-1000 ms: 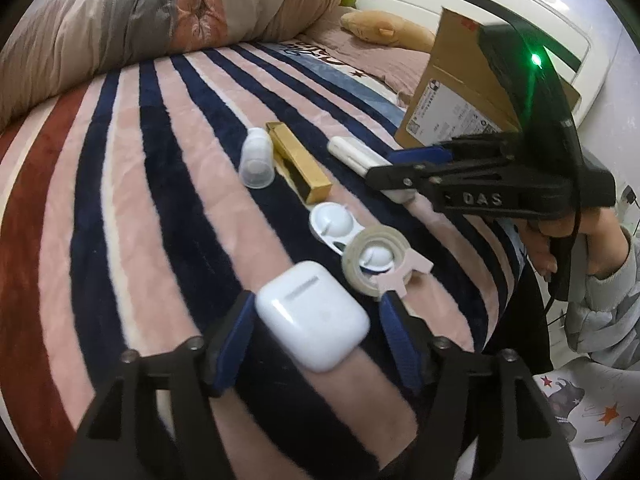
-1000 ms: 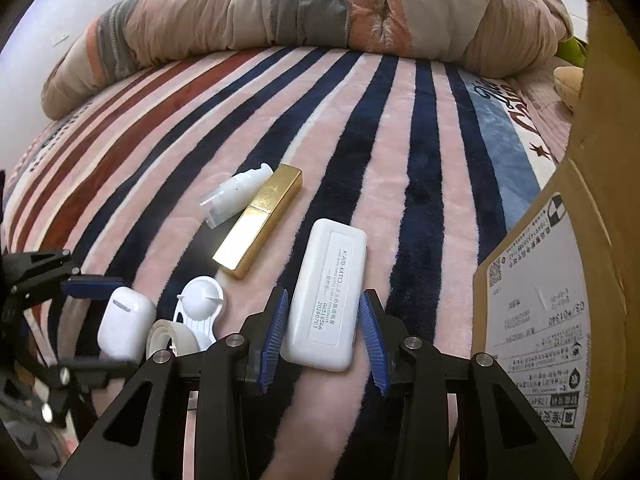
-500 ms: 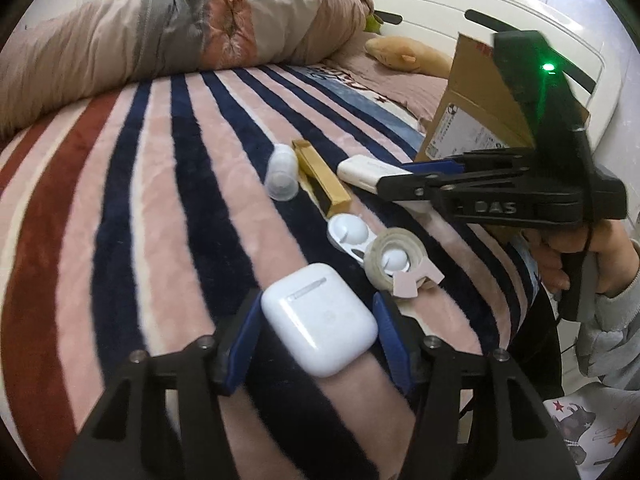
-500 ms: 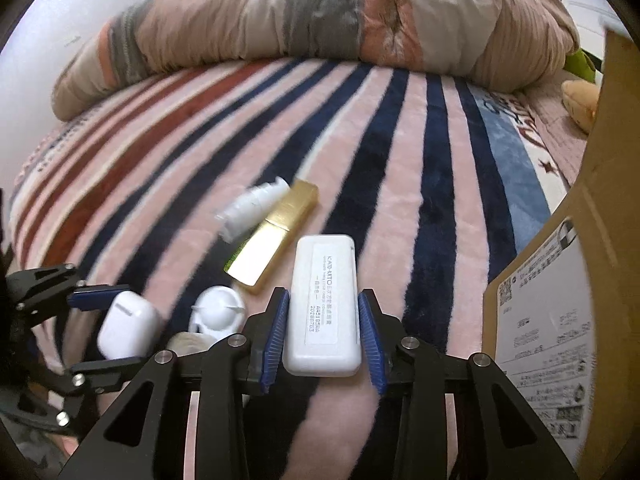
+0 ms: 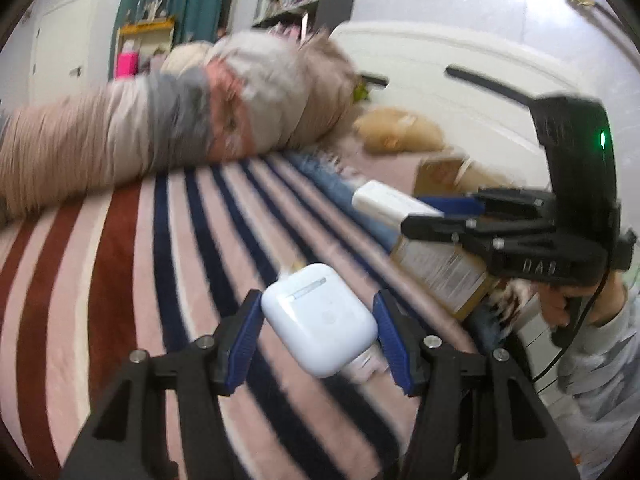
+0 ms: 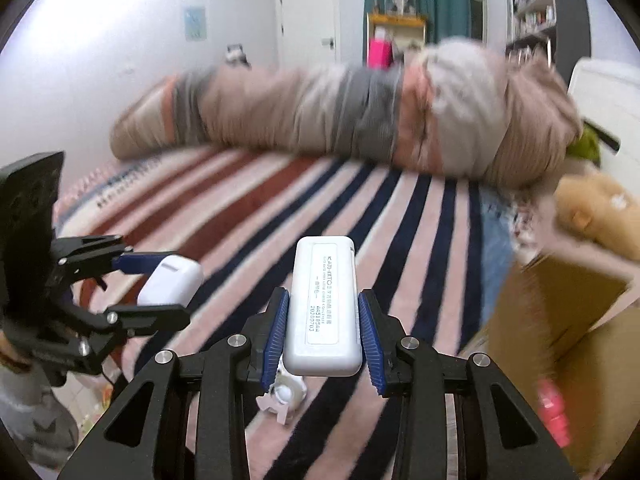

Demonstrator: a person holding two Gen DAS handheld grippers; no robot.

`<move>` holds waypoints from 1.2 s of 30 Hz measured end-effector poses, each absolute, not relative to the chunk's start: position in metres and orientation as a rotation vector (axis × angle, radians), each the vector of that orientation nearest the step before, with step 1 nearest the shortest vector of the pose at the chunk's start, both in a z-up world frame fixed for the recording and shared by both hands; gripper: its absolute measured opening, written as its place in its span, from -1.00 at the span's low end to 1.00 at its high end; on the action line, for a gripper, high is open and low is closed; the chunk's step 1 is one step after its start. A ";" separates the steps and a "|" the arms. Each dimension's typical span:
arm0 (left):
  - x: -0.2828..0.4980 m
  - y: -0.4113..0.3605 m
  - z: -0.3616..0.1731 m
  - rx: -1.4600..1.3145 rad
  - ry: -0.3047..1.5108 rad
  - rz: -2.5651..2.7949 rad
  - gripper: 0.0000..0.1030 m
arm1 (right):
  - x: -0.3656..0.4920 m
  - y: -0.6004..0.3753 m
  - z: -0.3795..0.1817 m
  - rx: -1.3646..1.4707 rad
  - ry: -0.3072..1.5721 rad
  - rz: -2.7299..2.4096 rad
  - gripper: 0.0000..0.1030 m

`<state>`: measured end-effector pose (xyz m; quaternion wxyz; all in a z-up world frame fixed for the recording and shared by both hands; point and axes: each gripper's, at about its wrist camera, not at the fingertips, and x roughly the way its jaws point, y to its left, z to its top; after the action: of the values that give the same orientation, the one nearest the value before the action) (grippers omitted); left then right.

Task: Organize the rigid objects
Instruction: 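Lower the white box into the cardboard box with the right gripper while the left drops the earbuds case in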

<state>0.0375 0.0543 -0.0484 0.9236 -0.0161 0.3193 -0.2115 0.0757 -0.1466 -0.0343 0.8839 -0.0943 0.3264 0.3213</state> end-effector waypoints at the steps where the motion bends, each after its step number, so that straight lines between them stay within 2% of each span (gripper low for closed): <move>1: 0.039 0.049 -0.037 -0.031 0.636 -0.451 0.02 | 0.072 -0.154 -0.024 -0.192 0.654 0.663 -0.39; 5: 0.044 0.013 0.004 -0.017 0.571 -0.546 0.02 | 0.062 -0.197 0.006 -0.164 0.593 0.622 -0.39; 9: 0.056 -0.045 0.028 0.009 0.549 -0.669 0.03 | 0.061 -0.251 0.011 -0.125 0.580 0.532 -0.39; 18: 0.093 -0.169 0.014 0.111 0.677 -0.791 0.03 | 0.077 -0.333 -0.036 -0.067 0.706 0.455 -0.39; 26: 0.111 -0.192 -0.015 0.145 0.775 -0.724 0.03 | 0.087 -0.347 -0.064 -0.063 0.775 0.460 -0.39; 36: 0.125 -0.190 -0.031 0.171 0.817 -0.693 0.03 | 0.094 -0.347 -0.066 -0.062 0.777 0.464 -0.39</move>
<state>0.1254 -0.1901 -0.0310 0.8565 0.0815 0.3888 -0.3296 0.0939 -0.3471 -0.0664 0.8989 -0.0301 0.3752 0.2242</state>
